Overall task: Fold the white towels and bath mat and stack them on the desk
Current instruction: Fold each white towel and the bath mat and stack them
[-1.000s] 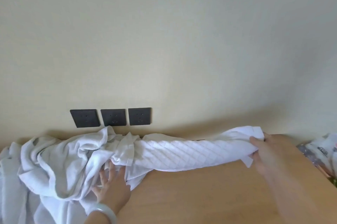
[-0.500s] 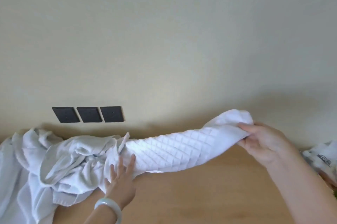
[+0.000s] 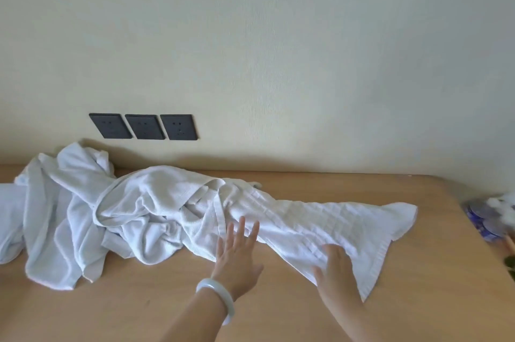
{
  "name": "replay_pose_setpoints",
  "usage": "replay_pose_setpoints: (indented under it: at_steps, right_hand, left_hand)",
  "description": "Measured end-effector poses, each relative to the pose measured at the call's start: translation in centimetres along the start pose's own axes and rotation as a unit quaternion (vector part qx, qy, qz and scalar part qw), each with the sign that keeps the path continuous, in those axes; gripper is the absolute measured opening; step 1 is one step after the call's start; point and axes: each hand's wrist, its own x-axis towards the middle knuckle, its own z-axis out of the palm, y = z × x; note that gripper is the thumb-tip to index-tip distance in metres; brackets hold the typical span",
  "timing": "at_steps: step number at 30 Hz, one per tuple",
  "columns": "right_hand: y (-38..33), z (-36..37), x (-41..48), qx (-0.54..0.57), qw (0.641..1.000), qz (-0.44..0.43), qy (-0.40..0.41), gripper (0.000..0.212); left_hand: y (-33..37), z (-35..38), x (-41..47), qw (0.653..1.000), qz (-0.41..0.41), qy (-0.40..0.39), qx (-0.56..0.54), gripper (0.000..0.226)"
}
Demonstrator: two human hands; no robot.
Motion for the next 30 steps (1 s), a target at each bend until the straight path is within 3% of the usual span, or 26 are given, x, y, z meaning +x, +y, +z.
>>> replay_pose_setpoints:
  at_steps: [3, 5, 9, 11, 15, 19, 22, 24, 26, 28, 30]
  right_hand:
    - [1.5, 5.3, -1.1, -0.149, 0.98, -0.031, -0.131, 0.082]
    - [1.4, 6.4, -0.5, -0.214, 0.963, -0.044, -0.156, 0.095]
    - [2.6, 5.8, 1.6, -0.296, 0.937, -0.16, -0.09, 0.061]
    - [3.5, 4.4, 3.4, -0.297, 0.937, -0.174, -0.064, 0.064]
    - [7.0, -0.1, 7.3, -0.291, 0.95, -0.115, -0.01, 0.051]
    - [9.3, -5.1, 9.2, -0.29, 0.955, 0.054, 0.009, 0.031]
    - [7.9, -6.0, 9.6, -0.34, 0.932, 0.125, 0.02, 0.033]
    - [4.7, -4.1, 9.5, -0.335, 0.937, 0.01, 0.096, 0.047]
    - [-0.3, 0.3, 8.4, -0.235, 0.951, -0.165, 0.117, 0.064]
    - [-5.2, 4.9, 8.1, -0.183, 0.945, -0.271, 0.027, 0.08]
    - [-8.3, 8.4, 8.8, -0.182, 0.944, -0.271, -0.043, 0.096]
  left_hand:
    - [0.9, 1.8, -1.2, 0.999, -0.012, -0.019, -0.024, 0.083]
    - [0.7, 2.5, -1.7, 0.999, 0.015, 0.035, 0.021, 0.081]
    - [-1.2, 1.2, 0.1, 0.989, 0.028, 0.058, 0.131, 0.103]
    - [-2.7, -0.3, 1.9, 0.982, 0.045, 0.08, 0.164, 0.113]
    - [-5.5, -2.8, 5.1, 0.981, -0.03, 0.027, 0.189, 0.116]
    - [-7.5, -4.0, 7.4, 0.987, -0.073, -0.015, 0.142, 0.12]
    - [-7.7, -3.7, 8.6, 0.992, -0.066, -0.019, 0.109, 0.123]
    - [-7.9, -3.3, 9.2, 0.995, -0.052, -0.027, 0.081, 0.126]
    - [-8.1, -3.4, 9.3, 0.996, -0.034, -0.032, 0.07, 0.127]
    - [-8.6, -3.4, 9.1, 0.996, -0.02, -0.03, 0.087, 0.127]
    - [-9.1, -3.3, 8.9, 0.991, -0.015, -0.007, 0.132, 0.129]
